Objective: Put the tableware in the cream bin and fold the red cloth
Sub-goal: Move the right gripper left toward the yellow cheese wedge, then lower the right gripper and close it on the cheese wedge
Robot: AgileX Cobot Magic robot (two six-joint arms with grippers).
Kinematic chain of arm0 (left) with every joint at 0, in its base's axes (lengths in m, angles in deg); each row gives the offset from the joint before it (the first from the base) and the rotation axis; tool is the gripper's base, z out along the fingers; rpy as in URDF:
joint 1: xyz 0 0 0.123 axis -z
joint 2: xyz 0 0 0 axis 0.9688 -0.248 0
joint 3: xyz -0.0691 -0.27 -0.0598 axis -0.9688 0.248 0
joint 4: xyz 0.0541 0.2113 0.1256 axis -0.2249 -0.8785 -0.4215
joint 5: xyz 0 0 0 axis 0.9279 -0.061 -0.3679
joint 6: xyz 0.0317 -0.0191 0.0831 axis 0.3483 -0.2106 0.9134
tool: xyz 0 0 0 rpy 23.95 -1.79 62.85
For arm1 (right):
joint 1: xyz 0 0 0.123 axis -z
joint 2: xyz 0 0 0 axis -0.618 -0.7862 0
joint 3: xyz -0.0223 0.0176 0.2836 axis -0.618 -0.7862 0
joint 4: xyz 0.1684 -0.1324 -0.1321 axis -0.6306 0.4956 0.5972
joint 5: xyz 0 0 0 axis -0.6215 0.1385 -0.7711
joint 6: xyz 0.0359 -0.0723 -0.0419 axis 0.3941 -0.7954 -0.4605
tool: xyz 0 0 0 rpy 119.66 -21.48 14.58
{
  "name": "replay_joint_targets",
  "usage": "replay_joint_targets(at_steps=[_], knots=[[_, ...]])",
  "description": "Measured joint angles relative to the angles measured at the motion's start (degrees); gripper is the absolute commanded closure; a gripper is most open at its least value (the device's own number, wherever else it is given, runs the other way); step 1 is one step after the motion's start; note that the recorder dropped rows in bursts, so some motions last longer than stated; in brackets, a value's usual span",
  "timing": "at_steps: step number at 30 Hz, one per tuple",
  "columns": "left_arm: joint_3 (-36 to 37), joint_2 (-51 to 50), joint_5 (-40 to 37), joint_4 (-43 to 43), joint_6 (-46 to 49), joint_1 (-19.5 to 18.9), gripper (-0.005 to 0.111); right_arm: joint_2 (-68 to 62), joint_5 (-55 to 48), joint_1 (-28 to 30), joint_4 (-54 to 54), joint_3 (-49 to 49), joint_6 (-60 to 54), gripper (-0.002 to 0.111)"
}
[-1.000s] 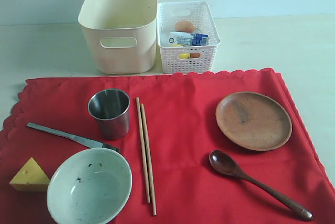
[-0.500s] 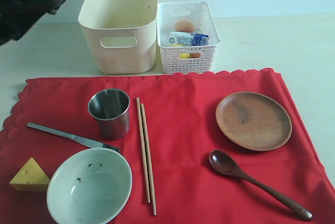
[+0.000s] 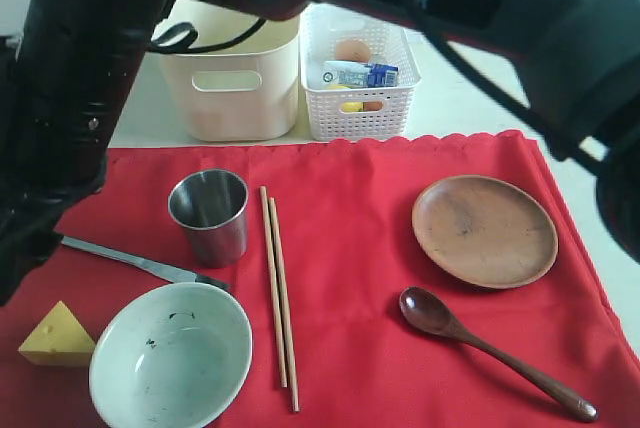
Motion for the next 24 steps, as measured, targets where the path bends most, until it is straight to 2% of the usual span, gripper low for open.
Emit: replay_joint_targets(at_steps=[9, 17, 24], knots=[[0.0, 0.0, 0.0, 0.0, 0.0, 0.0, 0.107, -5.99, 2.58, 0.0, -0.49, 0.0, -1.73, 0.029], [0.0, 0.0, 0.0, 0.0, 0.0, 0.0, 0.107, -8.54, 6.47, -0.91, -0.22, 0.0, -4.9, 0.028], [0.0, 0.0, 0.0, 0.0, 0.0, 0.0, 0.107, -10.71, 11.18, -3.67, 5.0, 0.0, -3.76, 0.028]])
